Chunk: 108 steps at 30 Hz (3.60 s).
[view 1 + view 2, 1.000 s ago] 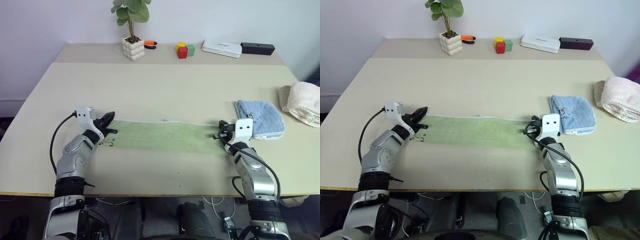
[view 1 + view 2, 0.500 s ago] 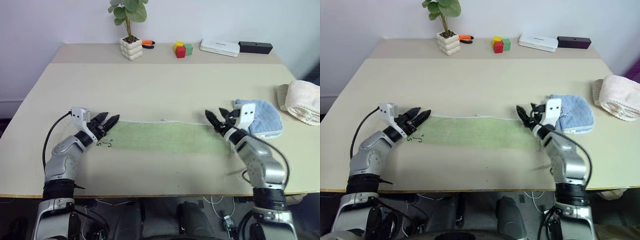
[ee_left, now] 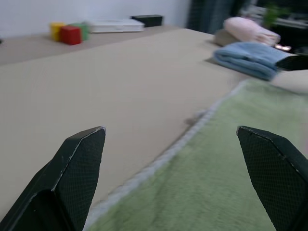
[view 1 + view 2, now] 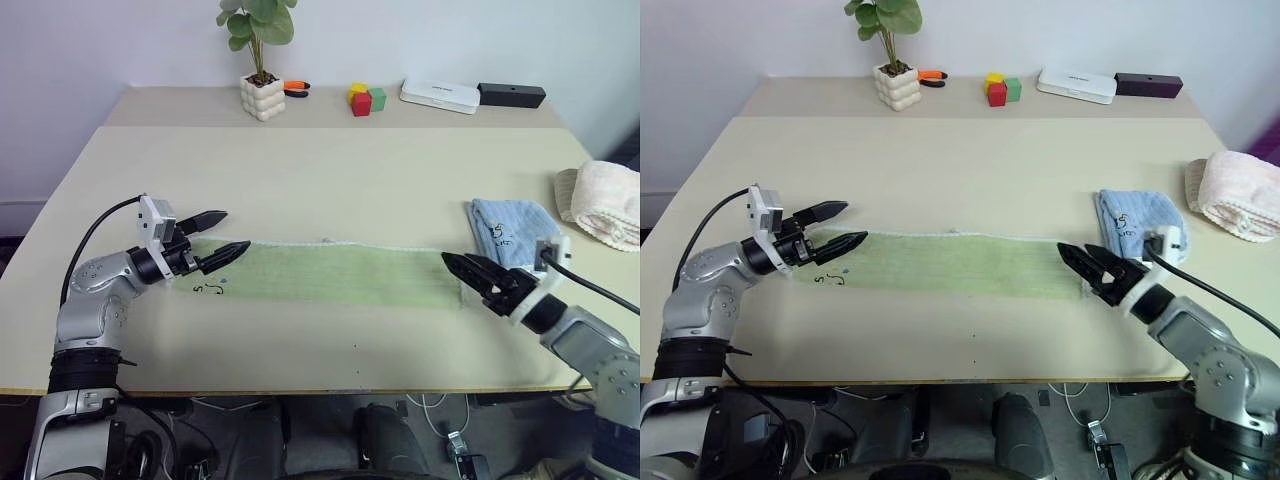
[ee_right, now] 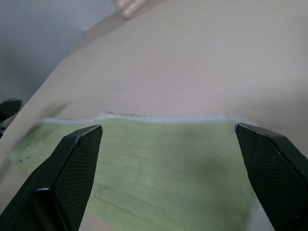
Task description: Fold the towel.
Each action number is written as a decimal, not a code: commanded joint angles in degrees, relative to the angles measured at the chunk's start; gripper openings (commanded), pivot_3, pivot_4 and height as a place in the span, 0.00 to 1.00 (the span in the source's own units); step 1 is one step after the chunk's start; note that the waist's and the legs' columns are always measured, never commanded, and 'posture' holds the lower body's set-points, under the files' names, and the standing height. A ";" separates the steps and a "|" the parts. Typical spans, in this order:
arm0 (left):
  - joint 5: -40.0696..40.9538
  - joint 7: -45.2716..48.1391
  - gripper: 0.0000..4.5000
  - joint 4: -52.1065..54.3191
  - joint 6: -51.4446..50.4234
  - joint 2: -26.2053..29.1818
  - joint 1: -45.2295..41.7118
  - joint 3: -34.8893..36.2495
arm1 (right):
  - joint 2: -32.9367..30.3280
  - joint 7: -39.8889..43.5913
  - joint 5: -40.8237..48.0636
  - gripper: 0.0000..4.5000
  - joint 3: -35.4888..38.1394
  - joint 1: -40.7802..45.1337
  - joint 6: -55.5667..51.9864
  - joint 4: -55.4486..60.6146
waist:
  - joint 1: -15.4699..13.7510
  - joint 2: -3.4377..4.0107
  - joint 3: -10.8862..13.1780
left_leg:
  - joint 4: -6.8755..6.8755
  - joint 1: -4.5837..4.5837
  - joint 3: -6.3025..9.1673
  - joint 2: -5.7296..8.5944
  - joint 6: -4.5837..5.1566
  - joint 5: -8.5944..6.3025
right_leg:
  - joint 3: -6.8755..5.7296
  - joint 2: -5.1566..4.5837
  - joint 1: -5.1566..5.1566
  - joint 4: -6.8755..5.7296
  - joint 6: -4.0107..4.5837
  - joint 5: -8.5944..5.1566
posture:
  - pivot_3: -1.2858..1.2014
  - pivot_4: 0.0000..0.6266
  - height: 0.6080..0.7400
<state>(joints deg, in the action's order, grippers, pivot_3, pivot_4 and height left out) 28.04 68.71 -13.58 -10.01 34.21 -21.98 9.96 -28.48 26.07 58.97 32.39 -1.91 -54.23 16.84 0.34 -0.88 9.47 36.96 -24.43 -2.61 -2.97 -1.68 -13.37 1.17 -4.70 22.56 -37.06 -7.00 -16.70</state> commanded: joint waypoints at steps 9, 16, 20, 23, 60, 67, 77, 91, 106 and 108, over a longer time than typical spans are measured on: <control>-0.07 11.97 0.99 -1.90 2.56 1.96 -4.04 -4.18 | 7.56 -15.56 22.40 1.00 5.67 -18.34 -1.36 9.79 | 0.25 -0.03 0.01 | -0.07 0.00 0.01 -0.02 0.04 -0.02 | 0.03 0.01 0.02 0.01 0.19 -0.11 | 0.52 0.24 1.00; -0.10 12.50 0.99 -1.84 2.27 1.40 -4.12 -4.67 | 9.41 -24.53 31.91 1.00 1.81 -18.02 2.14 8.80 | -1.13 -0.01 0.00 | -0.23 -0.02 0.34 -0.04 0.04 -0.02 | -0.24 0.07 0.03 -0.03 0.36 -0.21 | 0.52 0.24 1.00; 0.11 11.58 0.99 0.18 1.85 1.60 -2.62 -4.05 | 8.25 -25.75 31.24 1.00 -1.02 -18.67 2.68 7.10 | -1.11 -0.01 0.00 | -0.23 -0.03 0.34 -0.02 0.04 -0.02 | -0.23 0.05 0.01 0.00 0.37 -0.21 | 0.52 0.24 1.00; 0.61 10.97 0.99 1.80 1.40 2.13 -1.08 -3.20 | 7.58 -25.12 31.28 1.00 -1.53 -18.64 3.43 6.27 | -1.07 -0.01 0.00 | -0.23 -0.03 0.37 -0.02 0.04 -0.02 | -0.24 0.06 0.00 -0.01 0.37 -0.22 | 0.52 0.24 1.00; 0.76 4.81 1.00 5.24 1.32 1.30 1.69 -2.56 | 10.33 -29.23 23.73 0.35 -8.49 -4.80 10.33 -6.75 | 0.37 -0.52 -0.32 | -0.10 0.03 0.37 -0.05 0.04 -0.02 | -0.17 0.04 -0.13 0.05 0.46 -0.23 | 0.52 0.24 1.00; 0.81 3.85 1.00 5.16 1.76 1.15 2.01 -2.28 | 8.23 -29.52 22.51 0.01 -7.54 -1.98 9.99 -6.66 | 0.27 -0.81 -0.49 | -0.08 0.04 0.37 -0.04 0.04 -0.02 | -0.17 -0.01 -0.18 0.07 0.46 -0.23 | 0.52 0.24 1.00; 0.87 3.31 1.00 4.50 2.34 0.69 1.48 -2.23 | -4.42 -15.35 7.67 0.01 -11.94 4.77 10.11 -3.96 | 0.31 -0.32 -0.20 | -0.10 -0.03 0.21 0.03 0.07 -0.04 | -0.08 -0.05 -0.04 0.07 0.44 -0.22 | 0.52 0.24 1.00; 1.28 2.94 1.00 5.30 2.12 0.89 2.04 -1.87 | -9.95 -5.29 -2.46 0.01 -23.07 10.76 7.31 8.83 | 0.31 -0.31 -0.16 | -0.09 -0.02 0.22 0.00 0.17 -0.09 | -0.09 0.03 0.00 0.06 0.30 -0.16 | 0.52 0.24 1.00; 5.97 6.20 1.00 12.15 -2.88 6.95 7.53 2.03 | 1.06 -1.40 -10.77 0.01 -38.49 20.41 4.77 4.83 | 0.43 -0.30 -0.12 | -0.12 -0.06 0.20 -0.02 0.17 -0.10 | -0.09 0.02 0.06 0.04 0.37 -0.20 | 0.52 0.24 1.00; 6.46 6.43 1.00 13.44 -3.52 7.90 9.01 2.72 | 2.87 -1.12 -11.41 0.01 -39.24 21.46 4.72 3.87 | 0.44 -0.28 -0.11 | -0.11 -0.05 0.20 -0.04 0.17 -0.10 | -0.10 0.03 0.08 0.00 0.38 -0.20 | 0.52 0.24 1.00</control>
<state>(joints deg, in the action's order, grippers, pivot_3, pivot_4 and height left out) 33.20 74.82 -2.47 -13.23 41.13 -13.51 10.80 -26.32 24.24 47.92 -6.68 18.21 -49.87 20.28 0.77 -1.16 9.36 36.85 -24.48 -2.42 -3.01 -1.51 -13.46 1.08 -4.67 22.65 -37.07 -6.63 -16.90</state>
